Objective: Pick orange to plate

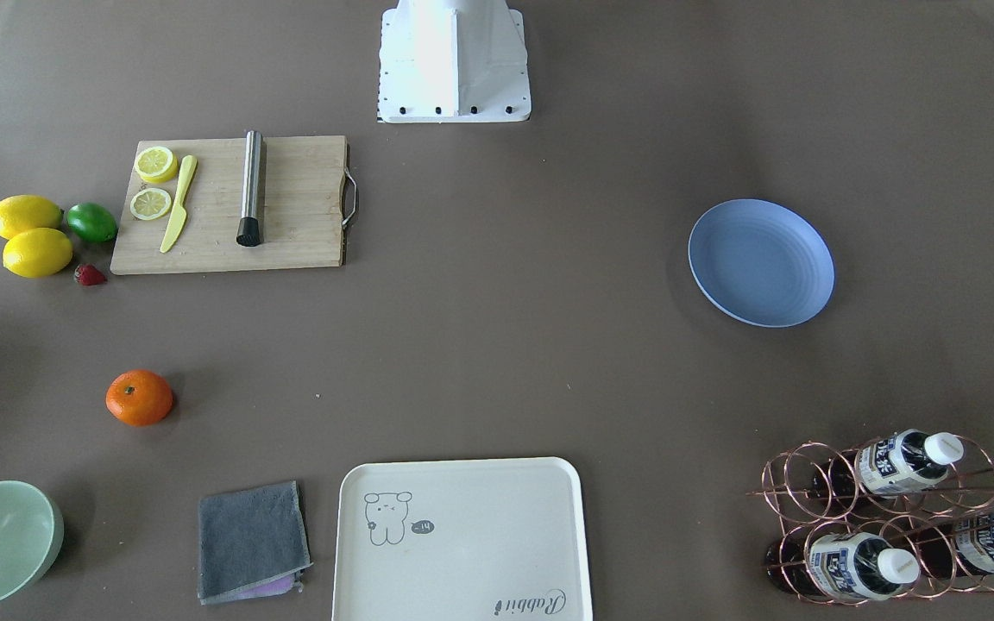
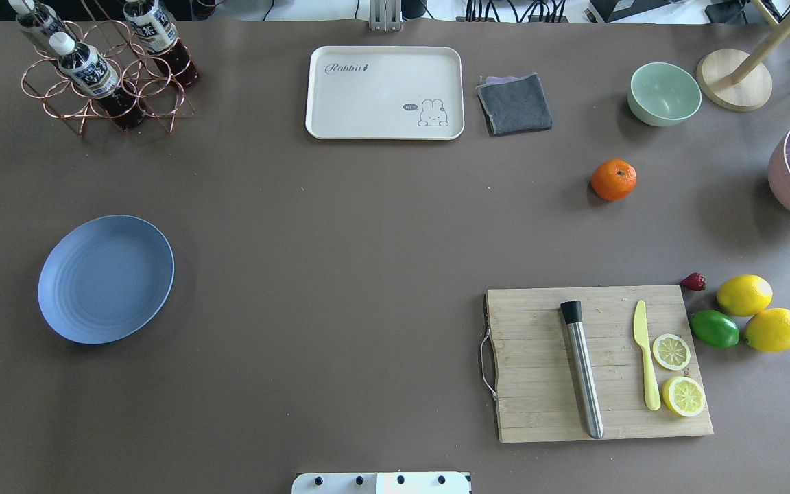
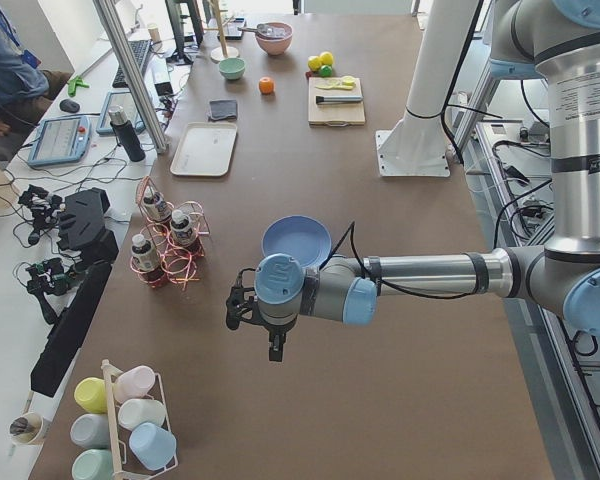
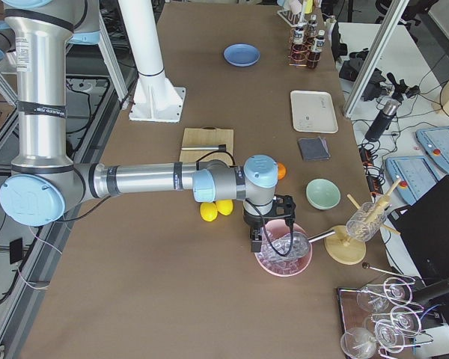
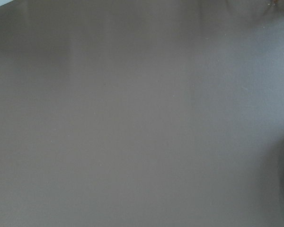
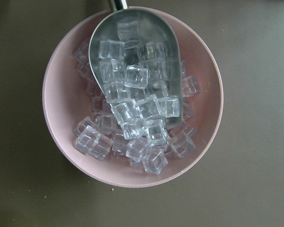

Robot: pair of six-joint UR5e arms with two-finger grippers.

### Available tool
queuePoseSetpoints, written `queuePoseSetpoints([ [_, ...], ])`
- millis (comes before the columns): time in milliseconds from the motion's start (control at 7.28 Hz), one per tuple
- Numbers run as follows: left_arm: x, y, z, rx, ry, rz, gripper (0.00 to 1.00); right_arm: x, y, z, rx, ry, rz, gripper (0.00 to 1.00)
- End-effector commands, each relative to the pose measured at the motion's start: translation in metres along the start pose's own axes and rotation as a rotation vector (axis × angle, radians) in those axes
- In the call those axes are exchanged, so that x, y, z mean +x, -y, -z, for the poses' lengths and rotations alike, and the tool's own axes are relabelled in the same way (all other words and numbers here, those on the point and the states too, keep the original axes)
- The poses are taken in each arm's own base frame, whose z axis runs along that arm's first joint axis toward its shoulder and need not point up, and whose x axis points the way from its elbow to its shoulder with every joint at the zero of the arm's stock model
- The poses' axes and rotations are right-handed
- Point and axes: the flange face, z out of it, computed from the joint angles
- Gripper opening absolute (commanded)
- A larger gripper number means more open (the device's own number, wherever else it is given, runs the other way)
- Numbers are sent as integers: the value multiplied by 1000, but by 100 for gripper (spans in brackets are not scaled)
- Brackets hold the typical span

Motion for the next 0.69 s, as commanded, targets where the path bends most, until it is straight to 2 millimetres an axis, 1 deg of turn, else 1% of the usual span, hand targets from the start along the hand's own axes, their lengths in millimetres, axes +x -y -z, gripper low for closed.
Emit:
queuePoseSetpoints([
  [0, 8, 6, 7, 29, -6, -29, 98, -14, 8, 10, 23, 6, 26, 100],
  [137, 10, 9, 12, 55, -8, -39, 98, -16, 7, 13, 26, 11, 29, 100],
  [275, 8, 14, 11, 84, -2, -68, 98, -19, 11, 17, 36, 10, 36, 100],
  [412, 9, 30, 18, 124, -15, -7, 98, -23, 12, 21, 44, 11, 43, 100],
  [550, 12, 34, 21, 155, -31, 113, 98, -24, 13, 23, 49, 13, 46, 100],
])
